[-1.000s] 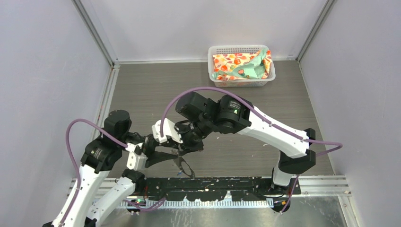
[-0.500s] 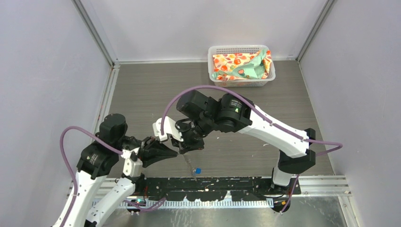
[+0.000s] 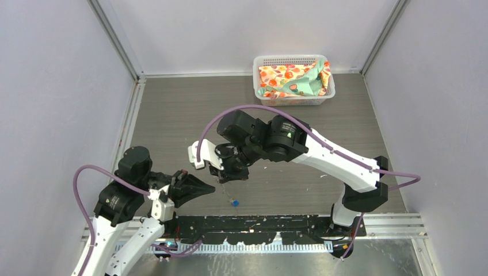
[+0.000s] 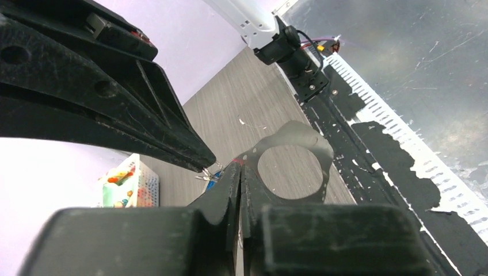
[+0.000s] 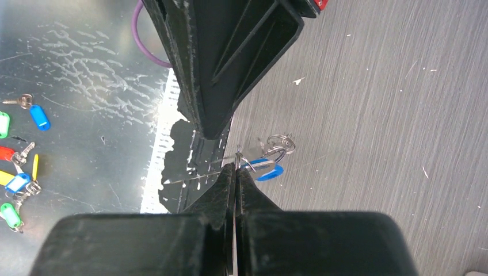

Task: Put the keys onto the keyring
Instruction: Adjust the key on the keyring.

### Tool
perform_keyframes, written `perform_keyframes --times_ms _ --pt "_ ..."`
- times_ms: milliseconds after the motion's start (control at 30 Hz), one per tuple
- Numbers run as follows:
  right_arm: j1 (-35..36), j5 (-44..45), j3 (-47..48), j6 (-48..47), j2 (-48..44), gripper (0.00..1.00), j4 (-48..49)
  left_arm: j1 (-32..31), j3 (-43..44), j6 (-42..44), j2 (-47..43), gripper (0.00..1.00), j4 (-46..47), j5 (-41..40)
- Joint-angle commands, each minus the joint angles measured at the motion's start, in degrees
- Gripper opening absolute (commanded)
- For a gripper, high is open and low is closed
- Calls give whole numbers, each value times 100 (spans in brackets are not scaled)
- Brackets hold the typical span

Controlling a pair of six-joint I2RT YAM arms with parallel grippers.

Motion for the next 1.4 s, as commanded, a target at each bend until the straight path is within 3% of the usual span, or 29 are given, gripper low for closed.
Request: perform_keyframes --times_ms 0,100,167,233,300,333,433,533,733,833,900,967,1233,1367 --pt "-28 -36 57 104 -356 1 292 1 -32 -175 -81 8 342 -195" --pt "-27 -320 28 139 -376 1 306 1 -49 -696 -60 20 903 -910" --pt "-27 -606 -130 170 -435 1 429 1 18 -744 93 38 1001 -1275" --pt "-27 -948 -247 193 -487 1 481 1 232 -723 378 52 693 -1350" --pt "-31 -1313 -276 210 -467 1 376 9 541 -394 733 78 -71 -1080" --pt "-26 -1444 -275 237 -445 1 282 9 710 -23 914 82 -557 -893" --pt "-29 -1824 -465 323 -488 1 175 6 1121 979 1408 82 -1912 -520" --pt "-24 -2152 -772 458 -626 1 274 1 1191 929 1666 78 -2018 -286" --pt "-25 -2227 -611 367 -522 1 3 8 646 -564 1732 73 -499 240" --pt "-32 -2299 -584 331 -493 1 97 7 -95 -2041 1521 71 1378 392" --pt "-28 -2366 -608 300 -465 1 240 -10 -656 -3756 1299 71 3156 652" --pt "-49 -2378 -581 245 -396 1 266 -188 -970 -4580 1142 70 4119 571" --pt "-346 -2483 -392 211 -78 1 152 -387 -1184 -4713 383 58 4170 632" --pt "-389 -2532 -290 236 35 1 148 -393 -1249 -4475 198 57 3835 756"
